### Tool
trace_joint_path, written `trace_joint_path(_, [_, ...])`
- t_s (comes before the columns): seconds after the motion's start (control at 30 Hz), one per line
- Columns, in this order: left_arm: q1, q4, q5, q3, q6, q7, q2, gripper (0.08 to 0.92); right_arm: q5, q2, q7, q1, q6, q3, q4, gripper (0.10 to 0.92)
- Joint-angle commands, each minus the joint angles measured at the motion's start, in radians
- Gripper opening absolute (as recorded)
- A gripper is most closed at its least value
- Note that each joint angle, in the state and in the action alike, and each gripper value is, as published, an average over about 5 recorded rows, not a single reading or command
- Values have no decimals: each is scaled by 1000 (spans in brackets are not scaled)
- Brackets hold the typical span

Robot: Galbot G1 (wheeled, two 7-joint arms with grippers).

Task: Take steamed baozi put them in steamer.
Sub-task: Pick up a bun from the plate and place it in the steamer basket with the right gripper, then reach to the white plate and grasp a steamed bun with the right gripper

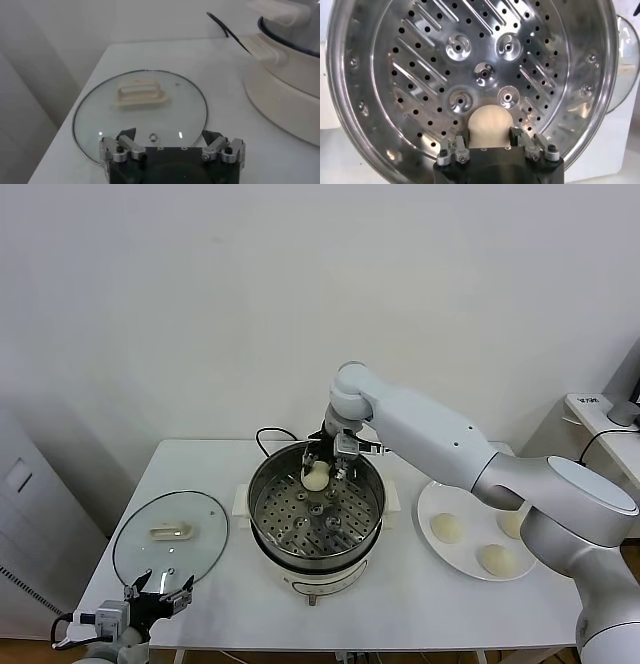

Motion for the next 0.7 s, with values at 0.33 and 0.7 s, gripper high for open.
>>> trace_joint_path(0.33, [5, -8, 0, -6, 1, 0, -3, 823, 448, -126, -63, 260, 10, -153, -1, 822])
trace_joint_path(0.7, [2, -17, 0, -6, 5, 0, 1, 823, 760, -335, -126, 455, -443, -446, -111, 823])
